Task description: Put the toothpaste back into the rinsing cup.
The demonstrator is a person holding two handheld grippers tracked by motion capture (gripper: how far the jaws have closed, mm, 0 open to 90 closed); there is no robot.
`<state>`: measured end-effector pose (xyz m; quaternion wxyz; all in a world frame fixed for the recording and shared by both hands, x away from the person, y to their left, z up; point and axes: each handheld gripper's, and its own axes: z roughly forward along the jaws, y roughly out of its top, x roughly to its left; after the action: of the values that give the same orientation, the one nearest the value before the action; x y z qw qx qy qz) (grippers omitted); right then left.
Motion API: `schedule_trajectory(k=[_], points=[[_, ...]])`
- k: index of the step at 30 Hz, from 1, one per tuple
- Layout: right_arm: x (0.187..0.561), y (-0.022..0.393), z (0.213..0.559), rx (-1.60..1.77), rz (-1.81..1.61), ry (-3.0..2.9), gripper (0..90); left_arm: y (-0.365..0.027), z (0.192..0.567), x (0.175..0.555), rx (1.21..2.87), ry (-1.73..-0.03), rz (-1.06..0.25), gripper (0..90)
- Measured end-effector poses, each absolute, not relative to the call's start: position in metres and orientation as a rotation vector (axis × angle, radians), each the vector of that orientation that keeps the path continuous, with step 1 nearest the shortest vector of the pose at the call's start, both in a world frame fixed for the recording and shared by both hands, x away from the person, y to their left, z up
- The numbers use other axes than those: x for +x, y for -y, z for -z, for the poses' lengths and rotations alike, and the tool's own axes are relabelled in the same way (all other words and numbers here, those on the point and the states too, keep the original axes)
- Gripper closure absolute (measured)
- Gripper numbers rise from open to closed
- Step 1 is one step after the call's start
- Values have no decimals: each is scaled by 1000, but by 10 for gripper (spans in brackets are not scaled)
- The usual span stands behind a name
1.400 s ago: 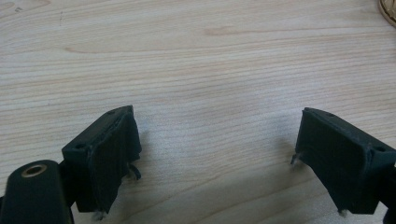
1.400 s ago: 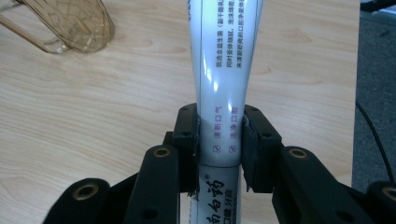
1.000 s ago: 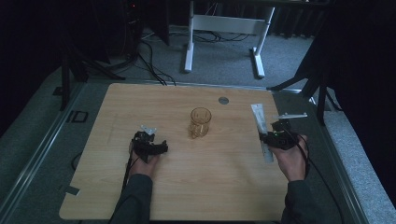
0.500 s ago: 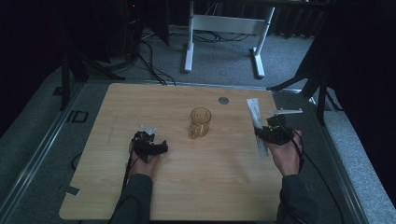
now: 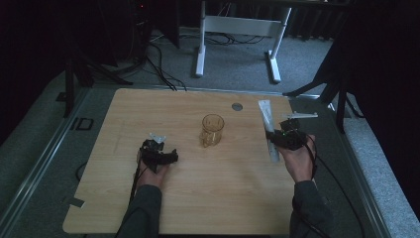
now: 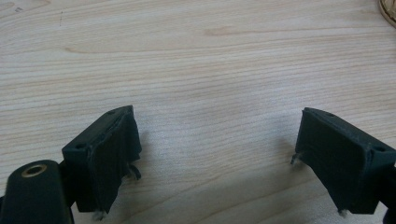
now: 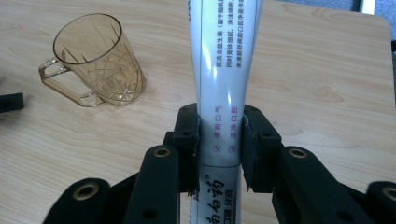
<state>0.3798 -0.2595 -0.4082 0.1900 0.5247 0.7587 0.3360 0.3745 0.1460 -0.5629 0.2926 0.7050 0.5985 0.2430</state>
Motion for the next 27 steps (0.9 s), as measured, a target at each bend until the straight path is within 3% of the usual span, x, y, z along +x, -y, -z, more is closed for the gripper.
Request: schedule_trajectory(k=[27], points=[[395,241,407,1435,-969,-2118,708,-146,563,375,1878,-1595,-648,125]])
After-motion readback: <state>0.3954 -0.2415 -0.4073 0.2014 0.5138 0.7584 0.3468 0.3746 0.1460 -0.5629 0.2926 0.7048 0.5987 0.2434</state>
